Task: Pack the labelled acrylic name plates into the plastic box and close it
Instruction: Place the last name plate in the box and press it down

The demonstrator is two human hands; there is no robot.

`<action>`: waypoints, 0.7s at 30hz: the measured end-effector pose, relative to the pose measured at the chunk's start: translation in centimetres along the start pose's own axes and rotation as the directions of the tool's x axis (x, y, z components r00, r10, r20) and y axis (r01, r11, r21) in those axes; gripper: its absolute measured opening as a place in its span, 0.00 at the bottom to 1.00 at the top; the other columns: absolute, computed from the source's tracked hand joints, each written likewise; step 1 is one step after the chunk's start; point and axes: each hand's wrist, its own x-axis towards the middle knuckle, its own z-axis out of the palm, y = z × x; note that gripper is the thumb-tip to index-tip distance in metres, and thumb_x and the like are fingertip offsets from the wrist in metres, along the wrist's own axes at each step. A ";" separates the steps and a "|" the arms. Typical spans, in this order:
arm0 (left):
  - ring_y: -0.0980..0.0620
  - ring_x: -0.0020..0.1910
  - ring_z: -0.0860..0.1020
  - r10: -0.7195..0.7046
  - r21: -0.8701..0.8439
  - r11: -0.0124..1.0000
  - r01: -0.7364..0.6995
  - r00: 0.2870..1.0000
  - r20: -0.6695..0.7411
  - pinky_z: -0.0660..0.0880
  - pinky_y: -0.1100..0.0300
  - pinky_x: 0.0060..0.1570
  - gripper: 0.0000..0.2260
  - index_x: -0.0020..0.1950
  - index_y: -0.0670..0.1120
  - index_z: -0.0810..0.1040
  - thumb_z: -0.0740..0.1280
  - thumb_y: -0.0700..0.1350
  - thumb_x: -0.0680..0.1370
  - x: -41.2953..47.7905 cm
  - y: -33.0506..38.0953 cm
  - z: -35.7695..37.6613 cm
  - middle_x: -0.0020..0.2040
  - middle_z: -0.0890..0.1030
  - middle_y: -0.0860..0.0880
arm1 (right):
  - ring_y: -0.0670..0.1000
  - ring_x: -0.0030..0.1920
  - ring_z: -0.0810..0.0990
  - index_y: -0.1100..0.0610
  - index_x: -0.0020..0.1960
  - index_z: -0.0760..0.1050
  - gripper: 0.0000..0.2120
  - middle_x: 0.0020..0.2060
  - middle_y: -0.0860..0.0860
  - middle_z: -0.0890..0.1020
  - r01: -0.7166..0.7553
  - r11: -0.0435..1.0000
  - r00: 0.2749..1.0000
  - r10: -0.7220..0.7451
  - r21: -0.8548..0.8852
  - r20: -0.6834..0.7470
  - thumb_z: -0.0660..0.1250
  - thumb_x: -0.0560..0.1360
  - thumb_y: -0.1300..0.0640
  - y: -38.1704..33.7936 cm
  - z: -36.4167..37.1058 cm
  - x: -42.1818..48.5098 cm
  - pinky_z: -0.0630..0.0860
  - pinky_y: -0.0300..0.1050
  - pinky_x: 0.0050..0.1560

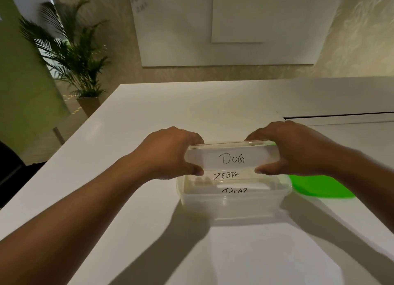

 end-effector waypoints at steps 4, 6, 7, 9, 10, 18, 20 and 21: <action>0.52 0.50 0.75 -0.023 0.036 0.999 0.022 0.999 0.034 0.75 0.54 0.46 0.26 0.63 0.58 0.75 0.73 0.62 0.67 1.6 0.2 0.7 0.54 0.81 0.57 | 0.49 0.47 0.74 0.40 0.60 0.72 0.30 0.49 0.44 0.81 -0.044 0.992 0.997 0.051 -0.117 0.058 0.73 0.61 0.35 0.1 0.9 1.4 0.73 0.46 0.45; 0.50 0.50 0.76 -0.024 0.080 0.997 0.021 0.999 0.046 0.74 0.55 0.45 0.25 0.62 0.58 0.75 0.72 0.62 0.68 2.2 0.4 1.1 0.53 0.81 0.55 | 0.51 0.49 0.77 0.41 0.61 0.72 0.30 0.49 0.45 0.82 -0.046 0.984 0.995 0.061 -0.174 0.082 0.74 0.61 0.36 0.0 1.4 2.0 0.72 0.46 0.44; 0.49 0.50 0.76 -0.021 0.113 0.993 0.015 0.999 0.047 0.73 0.56 0.44 0.24 0.62 0.58 0.75 0.72 0.62 0.68 2.4 0.6 1.2 0.52 0.81 0.55 | 0.52 0.50 0.78 0.42 0.61 0.72 0.30 0.50 0.46 0.82 -0.044 0.979 0.994 0.062 -0.200 0.087 0.74 0.62 0.36 0.0 1.6 2.2 0.72 0.46 0.44; 0.49 0.48 0.77 -0.006 0.189 0.982 -0.001 0.999 0.037 0.71 0.57 0.42 0.23 0.60 0.57 0.75 0.71 0.63 0.68 2.7 0.8 1.5 0.50 0.81 0.54 | 0.53 0.50 0.79 0.43 0.62 0.71 0.30 0.50 0.47 0.82 -0.035 0.968 0.994 0.060 -0.250 0.092 0.73 0.62 0.36 0.1 2.1 2.5 0.74 0.47 0.45; 0.48 0.46 0.77 0.003 0.222 0.975 -0.009 1.000 0.031 0.70 0.57 0.41 0.22 0.59 0.56 0.76 0.70 0.63 0.68 2.9 0.9 1.6 0.48 0.81 0.54 | 0.53 0.51 0.79 0.43 0.63 0.71 0.30 0.51 0.46 0.81 -0.026 0.962 0.994 0.053 -0.272 0.093 0.72 0.63 0.36 0.1 2.3 2.7 0.73 0.47 0.46; 0.48 0.40 0.76 0.023 0.342 0.939 -0.044 0.998 0.066 0.67 0.58 0.36 0.19 0.53 0.51 0.76 0.69 0.60 0.67 4.2 0.9 2.9 0.41 0.75 0.52 | 0.51 0.56 0.77 0.45 0.65 0.70 0.31 0.55 0.44 0.78 -0.008 0.957 0.983 0.060 -0.289 0.172 0.71 0.65 0.37 0.0 3.4 3.9 0.74 0.48 0.50; 0.47 0.41 0.76 0.020 0.351 0.935 -0.052 0.996 0.092 0.67 0.58 0.36 0.20 0.52 0.50 0.76 0.69 0.60 0.67 4.5 0.8 3.3 0.41 0.75 0.52 | 0.51 0.55 0.78 0.45 0.64 0.71 0.30 0.54 0.44 0.79 0.003 0.952 0.980 0.058 -0.307 0.189 0.71 0.65 0.37 -0.1 3.6 4.2 0.74 0.47 0.48; 0.47 0.41 0.76 0.019 0.354 0.934 -0.055 0.994 0.104 0.67 0.58 0.36 0.20 0.52 0.49 0.76 0.69 0.59 0.67 4.7 0.7 3.5 0.42 0.76 0.51 | 0.51 0.54 0.78 0.45 0.63 0.72 0.29 0.53 0.45 0.80 0.010 0.948 0.979 0.055 -0.317 0.195 0.71 0.64 0.37 -0.2 3.7 4.3 0.74 0.47 0.47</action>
